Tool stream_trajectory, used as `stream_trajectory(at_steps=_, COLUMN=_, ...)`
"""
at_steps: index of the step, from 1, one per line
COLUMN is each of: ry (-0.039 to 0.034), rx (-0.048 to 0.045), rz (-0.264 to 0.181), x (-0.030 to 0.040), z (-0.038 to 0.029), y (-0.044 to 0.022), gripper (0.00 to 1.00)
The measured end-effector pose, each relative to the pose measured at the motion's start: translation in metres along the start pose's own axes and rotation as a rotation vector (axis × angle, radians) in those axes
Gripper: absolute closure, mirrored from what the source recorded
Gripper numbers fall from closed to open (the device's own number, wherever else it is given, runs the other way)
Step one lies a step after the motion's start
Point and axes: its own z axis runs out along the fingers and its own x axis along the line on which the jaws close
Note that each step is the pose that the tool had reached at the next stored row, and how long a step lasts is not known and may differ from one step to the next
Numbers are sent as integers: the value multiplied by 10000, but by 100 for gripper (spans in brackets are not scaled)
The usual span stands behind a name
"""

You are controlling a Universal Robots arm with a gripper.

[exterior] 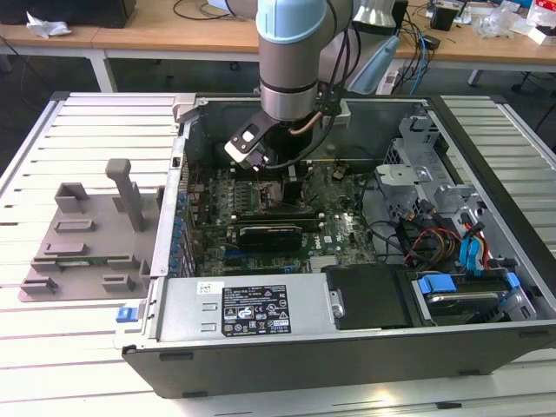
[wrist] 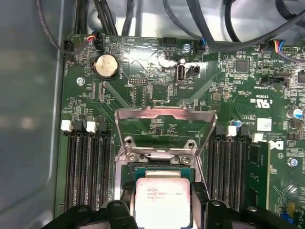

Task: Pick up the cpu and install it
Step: 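Place the cpu into insertion slot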

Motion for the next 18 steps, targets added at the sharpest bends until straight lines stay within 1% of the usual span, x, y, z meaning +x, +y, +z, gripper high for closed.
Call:
stream_trajectory(at_steps=2, ry=28, rx=-2, rz=1, x=6, z=22, y=-1, gripper=45)
stream_trajectory(at_steps=3, ry=29, rx=-2, rz=2, x=12, z=28, y=-2, gripper=45)
stream_trajectory(at_steps=9, ry=29, rx=-2, rz=1, x=20, z=36, y=-35, gripper=45)
stream_trajectory(at_steps=10, ry=32, rx=-4, rz=2, x=21, z=46, y=-42, gripper=45)
stream_trajectory(at_steps=12, ry=28, rx=0, rz=71, x=20, z=57, y=-43, gripper=45)
stream_trajectory(at_steps=13, ry=24, rx=0, rz=181, x=20, z=59, y=-43, gripper=45)
stream_trajectory(at_steps=18, ry=18, rx=-1, rz=282, x=20, z=62, y=-44, gripper=45)
